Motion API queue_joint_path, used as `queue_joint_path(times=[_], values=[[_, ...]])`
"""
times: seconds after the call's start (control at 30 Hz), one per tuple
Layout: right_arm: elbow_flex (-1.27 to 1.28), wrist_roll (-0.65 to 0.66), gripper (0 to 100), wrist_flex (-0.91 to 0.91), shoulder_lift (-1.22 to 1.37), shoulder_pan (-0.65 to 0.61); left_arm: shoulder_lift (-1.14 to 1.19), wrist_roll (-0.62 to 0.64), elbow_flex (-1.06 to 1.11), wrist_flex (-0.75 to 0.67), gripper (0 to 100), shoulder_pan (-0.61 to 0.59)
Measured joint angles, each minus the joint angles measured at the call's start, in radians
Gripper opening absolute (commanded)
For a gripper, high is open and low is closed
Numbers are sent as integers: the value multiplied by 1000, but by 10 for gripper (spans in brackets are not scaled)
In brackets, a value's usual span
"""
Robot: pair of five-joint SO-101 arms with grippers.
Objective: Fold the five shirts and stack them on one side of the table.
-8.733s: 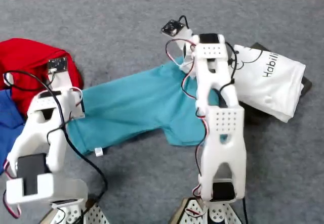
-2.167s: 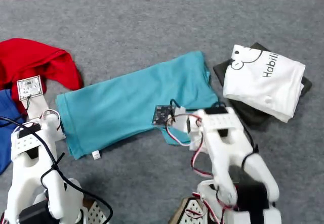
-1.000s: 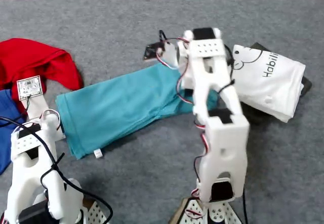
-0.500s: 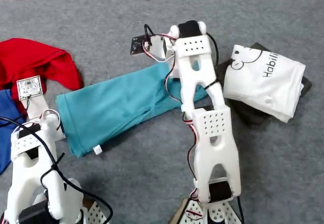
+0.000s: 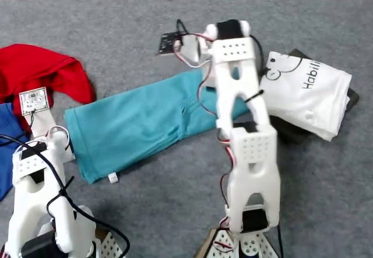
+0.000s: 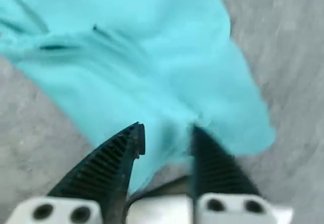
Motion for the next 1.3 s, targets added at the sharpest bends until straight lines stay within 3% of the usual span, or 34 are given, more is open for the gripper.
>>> queue_joint_path(times=[0.17, 0.27, 0.4, 0.6, 0.83, 1.03, 1.3], values=[[227, -124, 4, 0, -176, 68, 0, 0, 0, 0, 22, 0], [336, -235, 4, 0, -267, 115, 0, 38, -5, 17, 91, 0], [493, -322, 4, -34, -350, 183, 0, 172, -141, 215, 149, 6], [804, -485, 4, -290, -419, 206, 120, 245, -397, 439, 149, 109], [1155, -692, 4, -761, -542, 204, 434, 245, -631, 571, 149, 124], [1373, -715, 4, -1100, -609, 209, 520, 249, -706, 654, 153, 124], [1395, -715, 4, -1145, -629, 212, 595, 253, -707, 634, 153, 80]])
